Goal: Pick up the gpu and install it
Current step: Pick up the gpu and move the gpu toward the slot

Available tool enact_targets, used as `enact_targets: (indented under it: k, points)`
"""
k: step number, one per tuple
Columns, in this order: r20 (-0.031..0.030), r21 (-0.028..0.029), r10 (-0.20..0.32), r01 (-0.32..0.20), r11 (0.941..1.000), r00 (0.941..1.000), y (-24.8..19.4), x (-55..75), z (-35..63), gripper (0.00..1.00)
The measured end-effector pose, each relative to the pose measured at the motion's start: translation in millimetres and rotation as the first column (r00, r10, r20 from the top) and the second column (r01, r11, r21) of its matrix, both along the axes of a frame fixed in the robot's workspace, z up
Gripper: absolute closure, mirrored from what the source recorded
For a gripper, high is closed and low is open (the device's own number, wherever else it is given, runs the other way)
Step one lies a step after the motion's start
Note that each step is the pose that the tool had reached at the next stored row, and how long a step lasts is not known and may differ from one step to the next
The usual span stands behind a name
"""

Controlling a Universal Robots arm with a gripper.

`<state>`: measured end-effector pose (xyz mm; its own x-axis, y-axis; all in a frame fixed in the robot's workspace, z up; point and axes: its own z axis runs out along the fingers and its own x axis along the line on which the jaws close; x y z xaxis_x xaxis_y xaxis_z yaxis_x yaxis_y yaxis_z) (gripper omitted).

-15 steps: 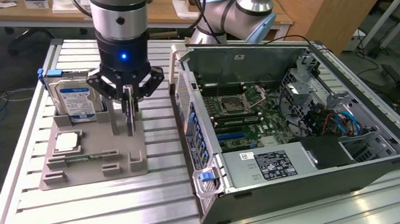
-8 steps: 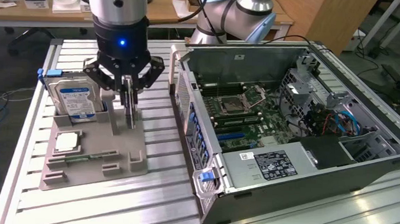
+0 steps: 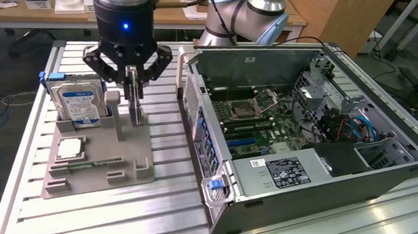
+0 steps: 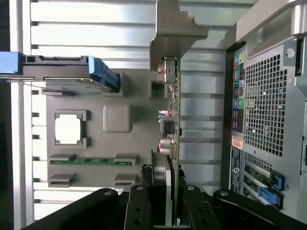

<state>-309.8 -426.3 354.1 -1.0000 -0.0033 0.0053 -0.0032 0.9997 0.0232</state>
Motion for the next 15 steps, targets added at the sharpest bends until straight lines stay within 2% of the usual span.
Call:
enact_targets:
  k: [15]
  points:
    - [-0.0001, 0.0000, 0.000, 0.000, 1.0000, 1.0000, 0.0, 0.0, 46.8, 0.72]
